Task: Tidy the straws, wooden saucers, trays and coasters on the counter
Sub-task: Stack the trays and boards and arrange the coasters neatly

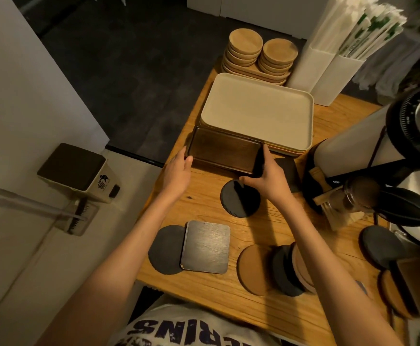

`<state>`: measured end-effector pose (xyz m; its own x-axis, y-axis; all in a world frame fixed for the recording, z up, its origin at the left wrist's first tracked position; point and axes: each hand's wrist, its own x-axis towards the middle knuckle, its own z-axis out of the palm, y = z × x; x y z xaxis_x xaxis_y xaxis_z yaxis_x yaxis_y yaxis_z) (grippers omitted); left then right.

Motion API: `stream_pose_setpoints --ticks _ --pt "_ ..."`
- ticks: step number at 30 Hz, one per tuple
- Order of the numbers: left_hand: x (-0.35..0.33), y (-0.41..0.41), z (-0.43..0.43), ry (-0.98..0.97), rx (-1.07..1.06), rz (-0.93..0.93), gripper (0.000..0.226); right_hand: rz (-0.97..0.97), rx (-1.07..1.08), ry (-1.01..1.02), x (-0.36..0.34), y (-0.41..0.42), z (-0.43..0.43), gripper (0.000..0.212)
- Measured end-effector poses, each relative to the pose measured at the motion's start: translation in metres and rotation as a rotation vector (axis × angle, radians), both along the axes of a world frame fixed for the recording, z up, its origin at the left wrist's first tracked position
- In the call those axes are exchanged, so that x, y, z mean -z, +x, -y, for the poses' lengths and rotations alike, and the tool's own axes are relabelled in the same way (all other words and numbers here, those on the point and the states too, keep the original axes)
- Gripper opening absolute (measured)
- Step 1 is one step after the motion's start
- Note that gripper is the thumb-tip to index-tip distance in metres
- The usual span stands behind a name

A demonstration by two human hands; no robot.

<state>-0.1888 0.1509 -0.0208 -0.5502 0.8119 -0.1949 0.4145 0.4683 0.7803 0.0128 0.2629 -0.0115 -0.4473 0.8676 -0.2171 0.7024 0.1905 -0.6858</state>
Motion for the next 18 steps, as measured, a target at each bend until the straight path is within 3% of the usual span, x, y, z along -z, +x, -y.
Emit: stream_pose_setpoints --ticks 8,18 --pt "0.002 -0.002 -0.005 -0.038 -0.028 -0.112 0.044 -0.092 0.134 -0.076 0.001 0.003 0.014 0.108" --pt "-0.009 0.007 0.023 0.072 -0.042 -0.009 0.048 -0.280 0.241 -0.091 -0.021 0.053 0.079 0.087"
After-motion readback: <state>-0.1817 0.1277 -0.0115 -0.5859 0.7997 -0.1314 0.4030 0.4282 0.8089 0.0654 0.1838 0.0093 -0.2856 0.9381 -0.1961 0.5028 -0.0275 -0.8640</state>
